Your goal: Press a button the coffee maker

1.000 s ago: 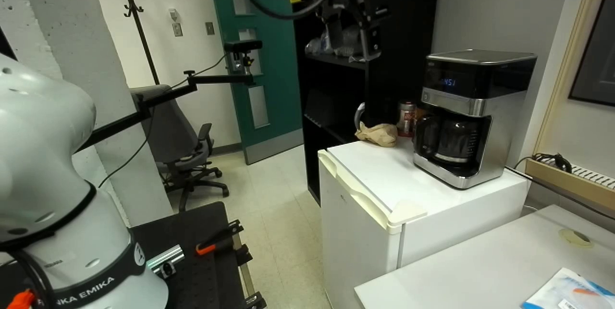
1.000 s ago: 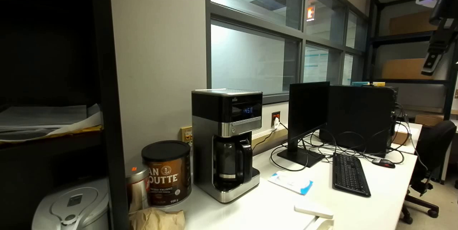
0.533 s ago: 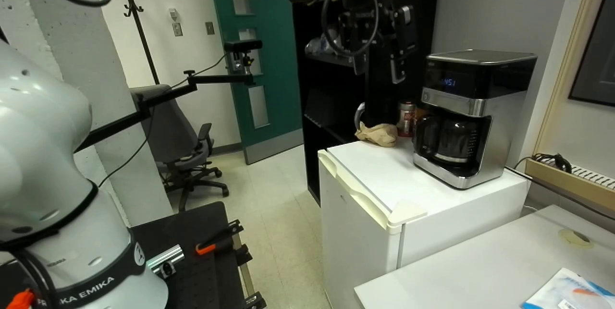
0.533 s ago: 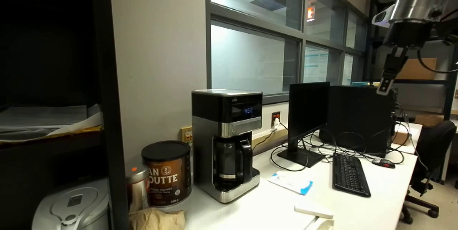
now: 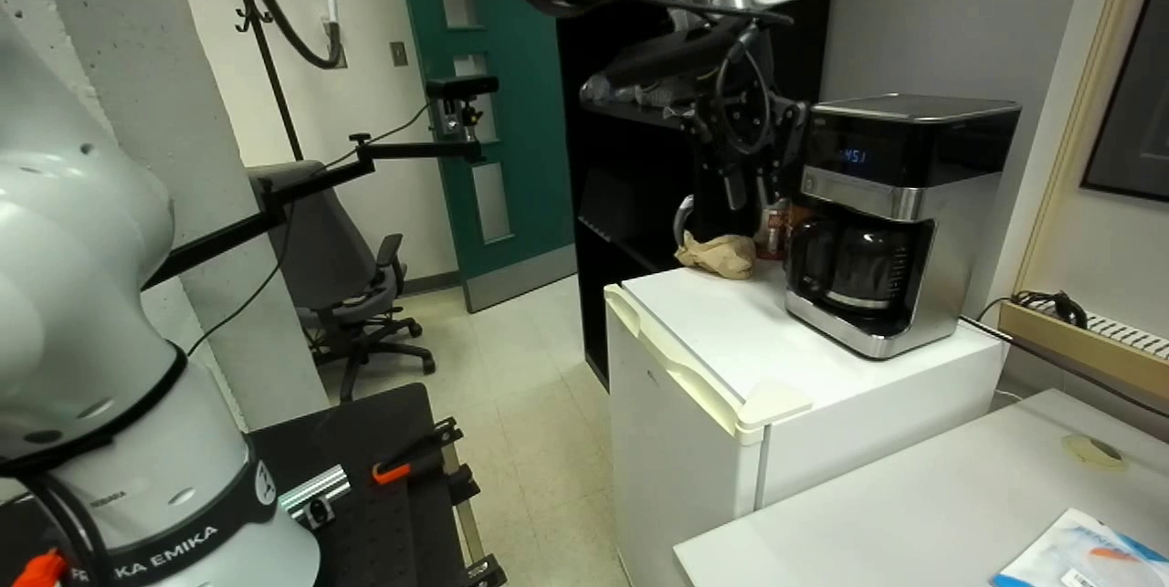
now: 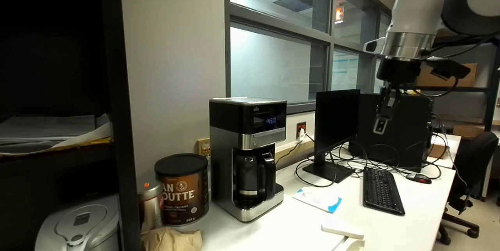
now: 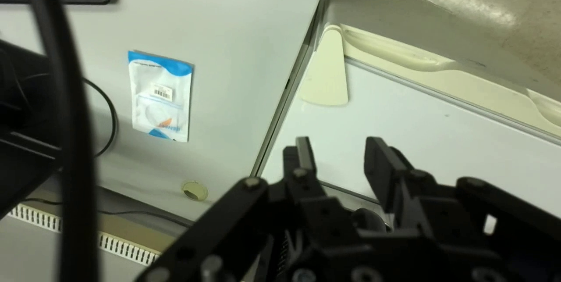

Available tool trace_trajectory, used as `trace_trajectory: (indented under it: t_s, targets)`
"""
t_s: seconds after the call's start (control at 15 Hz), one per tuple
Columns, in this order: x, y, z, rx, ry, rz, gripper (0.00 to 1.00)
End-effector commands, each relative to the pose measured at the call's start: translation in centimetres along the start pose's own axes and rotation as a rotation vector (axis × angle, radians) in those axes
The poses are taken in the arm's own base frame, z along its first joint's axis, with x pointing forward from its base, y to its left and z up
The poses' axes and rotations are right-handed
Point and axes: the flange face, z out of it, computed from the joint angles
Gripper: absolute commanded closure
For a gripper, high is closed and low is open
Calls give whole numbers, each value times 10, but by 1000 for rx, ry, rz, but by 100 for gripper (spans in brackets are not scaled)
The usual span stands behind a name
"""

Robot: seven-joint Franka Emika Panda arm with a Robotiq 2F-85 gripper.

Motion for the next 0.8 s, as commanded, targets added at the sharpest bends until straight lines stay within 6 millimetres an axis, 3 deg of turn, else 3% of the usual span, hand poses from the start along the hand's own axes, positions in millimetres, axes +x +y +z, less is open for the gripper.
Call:
trace_trajectory:
  t_s: [0.0,0.07,0.73]
  targets:
    - [31,-15,20,-79,28,-87,94]
    - [37,-20,25,-91,47,-107,100]
    - [70,-60,53,-109,312,-237,100]
